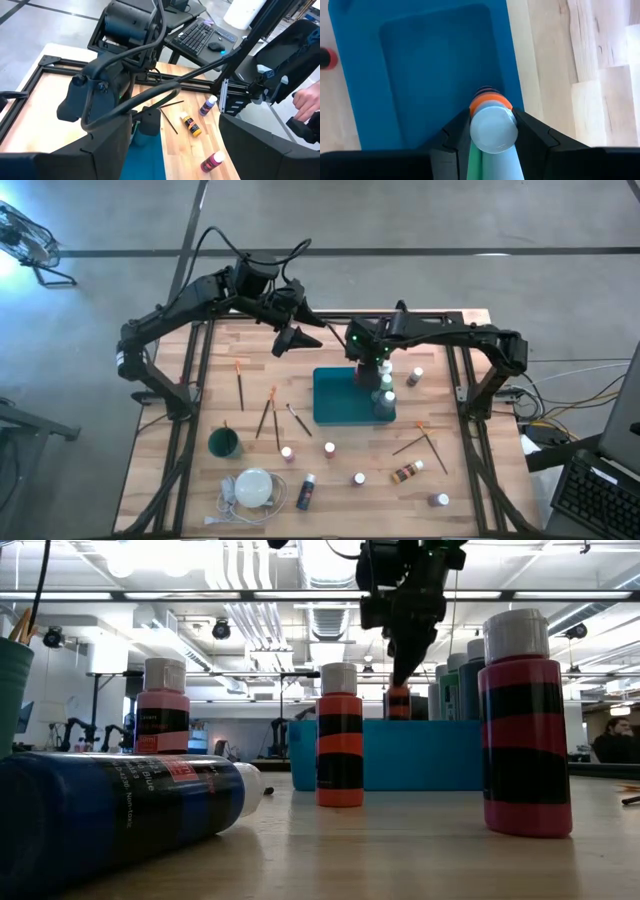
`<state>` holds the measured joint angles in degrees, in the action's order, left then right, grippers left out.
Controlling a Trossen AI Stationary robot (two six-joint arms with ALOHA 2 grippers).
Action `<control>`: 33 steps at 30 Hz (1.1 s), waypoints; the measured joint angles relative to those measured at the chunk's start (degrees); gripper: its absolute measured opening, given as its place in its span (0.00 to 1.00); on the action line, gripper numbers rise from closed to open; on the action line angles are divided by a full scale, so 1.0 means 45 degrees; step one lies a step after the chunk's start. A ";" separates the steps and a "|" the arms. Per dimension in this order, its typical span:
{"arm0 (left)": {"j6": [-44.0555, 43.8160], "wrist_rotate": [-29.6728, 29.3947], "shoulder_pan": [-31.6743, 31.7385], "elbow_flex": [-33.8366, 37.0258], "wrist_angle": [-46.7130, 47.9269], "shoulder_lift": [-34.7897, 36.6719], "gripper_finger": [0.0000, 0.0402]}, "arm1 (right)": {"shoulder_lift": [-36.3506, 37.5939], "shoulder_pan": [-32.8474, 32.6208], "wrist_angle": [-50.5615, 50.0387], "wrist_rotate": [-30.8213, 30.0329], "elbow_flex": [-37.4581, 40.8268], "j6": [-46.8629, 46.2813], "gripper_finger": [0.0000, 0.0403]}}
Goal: Pick & Place Paint Supplies
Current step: Put the orange paint bottle into the blue bin
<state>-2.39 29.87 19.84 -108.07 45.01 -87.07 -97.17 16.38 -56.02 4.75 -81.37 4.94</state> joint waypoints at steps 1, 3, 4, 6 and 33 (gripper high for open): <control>-0.0056 0.0004 0.0000 0.0000 -0.0004 0.0000 0.76 | 0.0000 0.0000 0.0095 0.0005 0.0080 0.0003 0.28; -0.0141 0.0000 0.0000 0.0000 -0.0004 0.0000 0.76 | 0.0005 0.0000 0.0221 0.0021 0.0268 0.0015 0.28; -0.0142 0.0002 0.0000 0.0000 -0.0008 0.0000 0.76 | 0.0005 0.0000 0.0268 0.0023 0.0360 0.0032 0.28; -0.0141 -0.0006 0.0008 0.0000 -0.0111 0.0000 0.76 | 0.0005 -0.0005 0.0352 0.0016 0.0562 0.0052 0.28; -0.0141 -0.0476 0.0010 0.0005 -0.0237 0.0000 0.76 | -0.0320 -0.0116 0.1474 -0.0091 0.1687 0.0192 0.28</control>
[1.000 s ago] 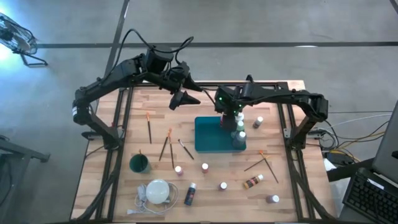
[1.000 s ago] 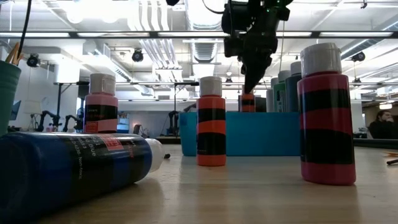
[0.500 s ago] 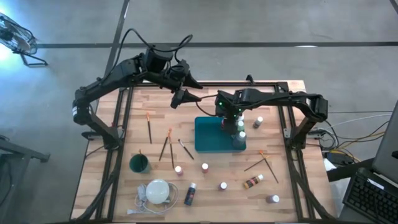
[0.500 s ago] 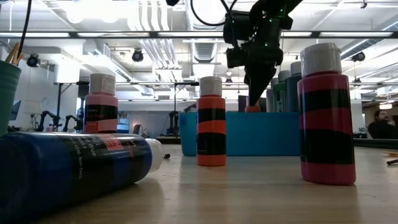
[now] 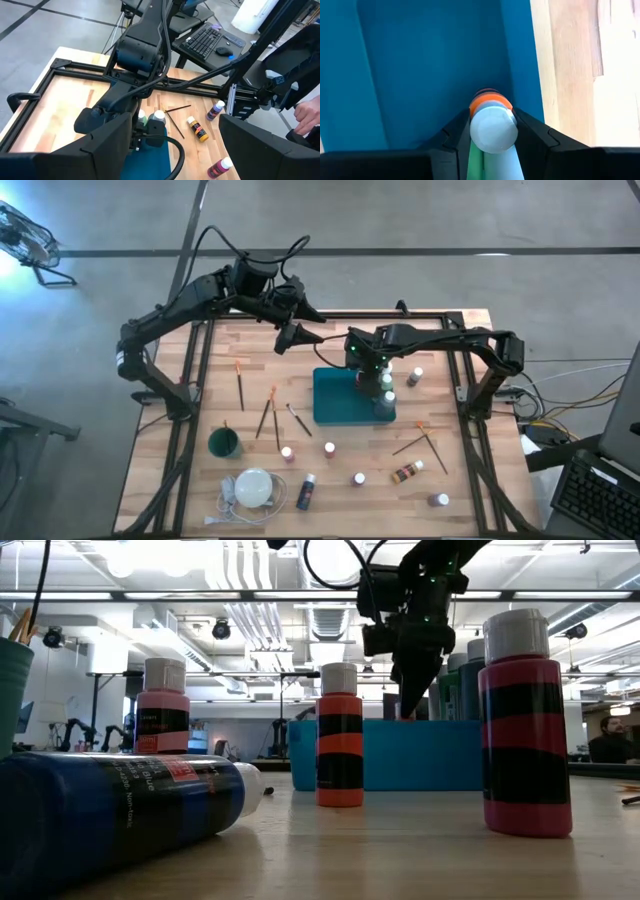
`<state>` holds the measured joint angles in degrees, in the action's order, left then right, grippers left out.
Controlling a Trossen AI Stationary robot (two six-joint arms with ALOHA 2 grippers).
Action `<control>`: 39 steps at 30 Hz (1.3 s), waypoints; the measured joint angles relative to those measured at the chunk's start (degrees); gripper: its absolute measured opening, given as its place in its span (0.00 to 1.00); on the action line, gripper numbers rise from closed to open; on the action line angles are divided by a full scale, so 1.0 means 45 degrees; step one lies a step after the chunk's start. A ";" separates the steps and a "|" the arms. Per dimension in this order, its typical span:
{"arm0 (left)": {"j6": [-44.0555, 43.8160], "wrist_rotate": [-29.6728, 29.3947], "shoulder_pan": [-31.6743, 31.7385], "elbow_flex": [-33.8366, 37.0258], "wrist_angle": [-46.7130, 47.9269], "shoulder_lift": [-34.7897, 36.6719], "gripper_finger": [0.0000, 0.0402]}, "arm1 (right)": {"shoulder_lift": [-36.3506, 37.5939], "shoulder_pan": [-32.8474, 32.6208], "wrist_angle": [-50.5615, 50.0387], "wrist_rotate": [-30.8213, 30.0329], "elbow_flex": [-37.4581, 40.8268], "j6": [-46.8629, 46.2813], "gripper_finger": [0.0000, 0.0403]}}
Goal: Pick & Place Paint Supplies
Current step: Put the orange paint bottle into the blue bin
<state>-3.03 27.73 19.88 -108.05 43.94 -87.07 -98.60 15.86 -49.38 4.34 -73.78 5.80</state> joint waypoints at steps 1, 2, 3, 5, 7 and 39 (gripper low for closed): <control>-0.0003 0.0000 0.0000 0.0000 0.0002 0.0000 0.76 | -0.0004 0.0005 0.0119 0.0001 0.0005 0.0000 0.28; 0.0000 0.0000 0.0000 0.0000 0.0005 0.0000 0.76 | -0.0013 0.0005 0.0205 0.0000 0.0010 0.0000 0.28; -0.0004 0.0000 0.0000 0.0000 0.0005 0.0000 0.76 | -0.0025 0.0005 0.0257 0.0000 0.0017 0.0003 0.28; -0.0002 0.0000 0.0000 0.0000 0.0005 0.0000 0.76 | -0.0025 0.0005 0.0426 0.0000 0.0020 0.0036 0.28; -0.0001 0.0000 0.0000 0.0000 0.0005 0.0000 0.76 | -0.0025 0.0005 0.0550 0.0000 0.0020 0.0043 0.28; -0.0383 0.0005 -0.0010 0.0015 0.0010 0.0000 0.76 | -0.0732 0.0009 0.0785 -0.0321 -0.0058 0.0418 0.28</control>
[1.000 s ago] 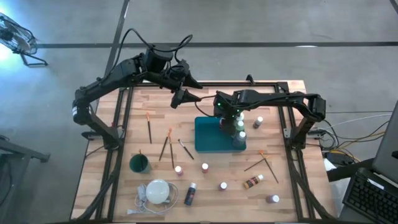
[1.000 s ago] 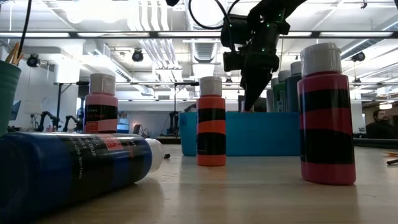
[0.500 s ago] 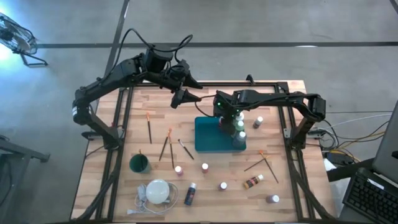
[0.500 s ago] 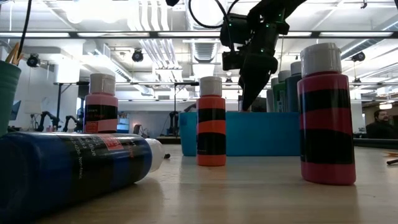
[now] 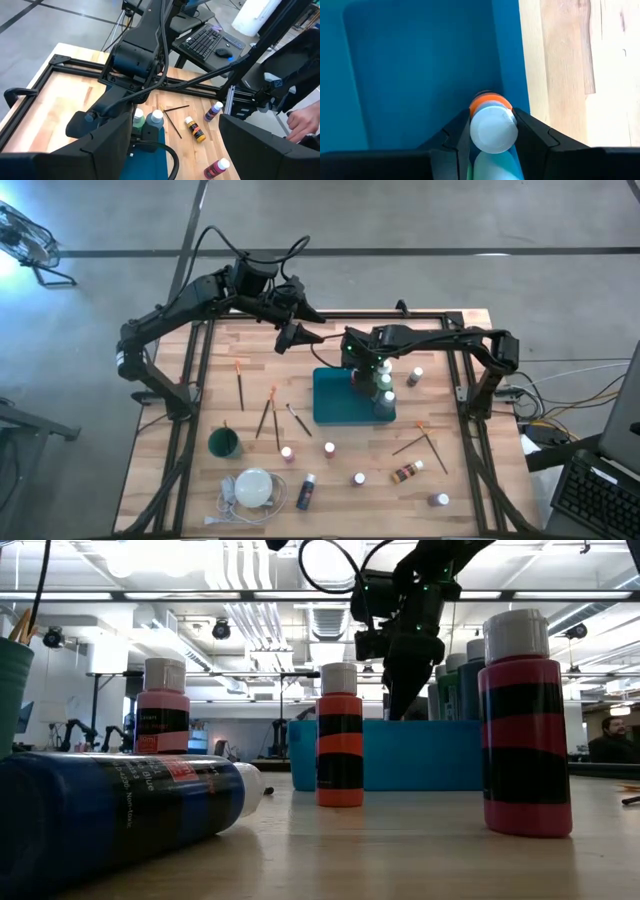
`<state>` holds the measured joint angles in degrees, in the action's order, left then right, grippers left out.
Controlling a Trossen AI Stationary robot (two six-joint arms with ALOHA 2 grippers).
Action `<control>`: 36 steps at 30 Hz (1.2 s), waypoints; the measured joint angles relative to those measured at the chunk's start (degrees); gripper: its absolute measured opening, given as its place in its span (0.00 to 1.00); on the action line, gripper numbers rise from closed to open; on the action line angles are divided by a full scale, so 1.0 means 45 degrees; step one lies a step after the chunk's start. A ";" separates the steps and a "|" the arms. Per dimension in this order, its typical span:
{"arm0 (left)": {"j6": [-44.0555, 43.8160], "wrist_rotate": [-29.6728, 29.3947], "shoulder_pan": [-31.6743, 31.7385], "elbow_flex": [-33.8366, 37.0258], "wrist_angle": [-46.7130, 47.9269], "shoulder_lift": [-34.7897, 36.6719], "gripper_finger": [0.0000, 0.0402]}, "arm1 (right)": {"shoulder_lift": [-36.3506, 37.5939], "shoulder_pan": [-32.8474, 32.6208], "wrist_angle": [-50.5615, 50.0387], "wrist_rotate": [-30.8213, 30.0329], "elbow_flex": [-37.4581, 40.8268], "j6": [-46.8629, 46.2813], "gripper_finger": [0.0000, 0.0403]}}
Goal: Pick & Place Paint Supplies
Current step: Put the orange paint bottle into the blue bin, then put the gray paint bottle into the blue bin
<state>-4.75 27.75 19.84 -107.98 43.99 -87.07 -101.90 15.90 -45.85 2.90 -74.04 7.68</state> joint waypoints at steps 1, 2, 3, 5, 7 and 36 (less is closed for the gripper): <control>-0.0058 0.0000 0.0000 0.0000 0.0004 0.0000 0.76 | -0.0046 0.0000 0.0010 0.0000 0.0004 -0.0004 0.28; -0.0088 0.0005 0.0000 0.0000 0.0004 0.0000 0.76 | -0.0055 0.0000 0.0010 0.0000 0.0005 -0.0010 0.28; -0.0112 0.0000 0.0000 0.0000 0.0004 0.0000 0.76 | -0.0064 0.0000 0.0010 -0.0014 0.0005 -0.0010 0.28; -0.0112 0.0001 0.0000 0.0000 0.0004 0.0000 0.76 | -0.0034 0.0000 -0.0019 -0.0057 0.0014 -0.0008 0.28; -0.0112 0.0000 0.0000 0.0000 0.0004 0.0000 0.76 | 0.0008 0.0005 -0.0078 -0.0063 0.0014 0.0001 0.28; -0.0043 0.0009 0.0005 0.0117 0.0136 -0.0010 0.76 | 0.1394 -0.0151 -0.2423 -0.0010 -0.2327 -0.0475 0.61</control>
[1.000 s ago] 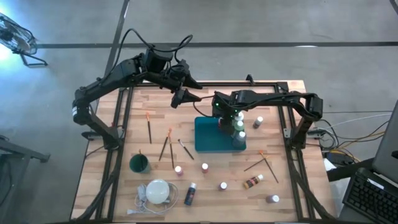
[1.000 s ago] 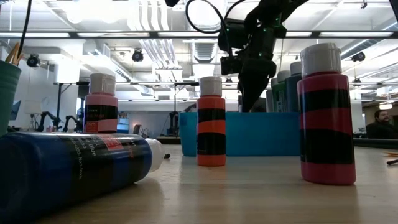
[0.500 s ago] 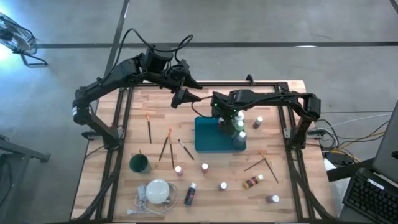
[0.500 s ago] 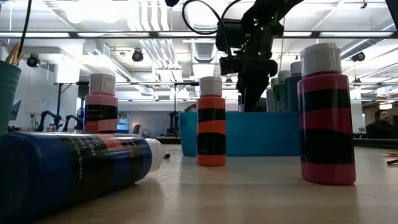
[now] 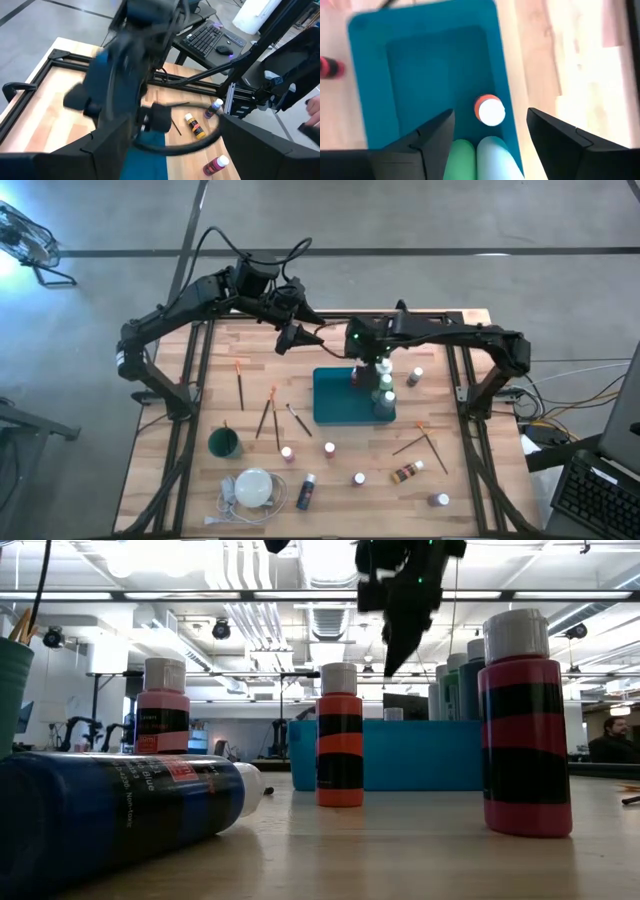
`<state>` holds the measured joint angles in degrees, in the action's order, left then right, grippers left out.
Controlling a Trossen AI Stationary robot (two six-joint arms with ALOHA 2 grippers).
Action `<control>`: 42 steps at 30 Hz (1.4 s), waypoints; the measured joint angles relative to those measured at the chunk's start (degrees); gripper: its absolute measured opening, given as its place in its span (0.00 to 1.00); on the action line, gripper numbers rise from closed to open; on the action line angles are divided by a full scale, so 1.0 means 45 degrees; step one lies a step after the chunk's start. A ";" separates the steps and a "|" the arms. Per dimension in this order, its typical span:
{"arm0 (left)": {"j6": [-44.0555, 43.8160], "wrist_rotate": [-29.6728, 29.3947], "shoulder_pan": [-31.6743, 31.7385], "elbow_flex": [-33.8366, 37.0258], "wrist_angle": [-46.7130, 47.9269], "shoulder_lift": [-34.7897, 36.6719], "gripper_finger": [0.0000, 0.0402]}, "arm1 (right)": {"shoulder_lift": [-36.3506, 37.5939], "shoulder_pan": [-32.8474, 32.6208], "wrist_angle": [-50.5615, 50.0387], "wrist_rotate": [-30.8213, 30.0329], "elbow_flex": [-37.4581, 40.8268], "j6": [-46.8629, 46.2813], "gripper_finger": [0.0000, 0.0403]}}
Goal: Pick & Place Paint Supplies
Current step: Put the gray paint bottle into the blue bin
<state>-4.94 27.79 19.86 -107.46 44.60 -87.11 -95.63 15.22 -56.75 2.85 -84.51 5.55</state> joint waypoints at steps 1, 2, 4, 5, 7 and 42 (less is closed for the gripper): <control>-0.0011 0.0001 0.0000 0.0000 -0.0009 0.0000 0.76 | 0.0155 -0.0002 -0.0182 -0.0003 -0.0210 -0.0145 0.60; -0.0006 0.0001 0.0000 0.0000 -0.0016 0.0000 0.76 | 0.0333 -0.0006 -0.0359 -0.0005 -0.0421 -0.0333 0.58; -0.0011 0.0003 0.0000 0.0000 -0.0030 0.0000 0.76 | 0.0713 -0.0024 -0.0707 -0.0005 -0.0790 -0.0765 0.57; -0.0011 0.0001 0.0000 0.0000 -0.0017 0.0000 0.76 | 0.0970 -0.0024 -0.0849 -0.0010 -0.0964 -0.1089 0.56; -0.0016 -0.0019 0.0005 0.0000 -0.0044 0.0000 0.76 | 0.1493 -0.0024 -0.1182 -0.0053 -0.1308 -0.1811 0.54; -0.0011 -0.0057 -0.0005 0.1724 -0.0005 -0.0044 0.76 | 0.8191 -0.0140 -0.5201 -0.2134 0.4535 -1.0548 0.48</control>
<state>-4.99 27.53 19.84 -99.70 44.58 -87.31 -58.77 14.59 -80.16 -6.75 -64.10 -41.92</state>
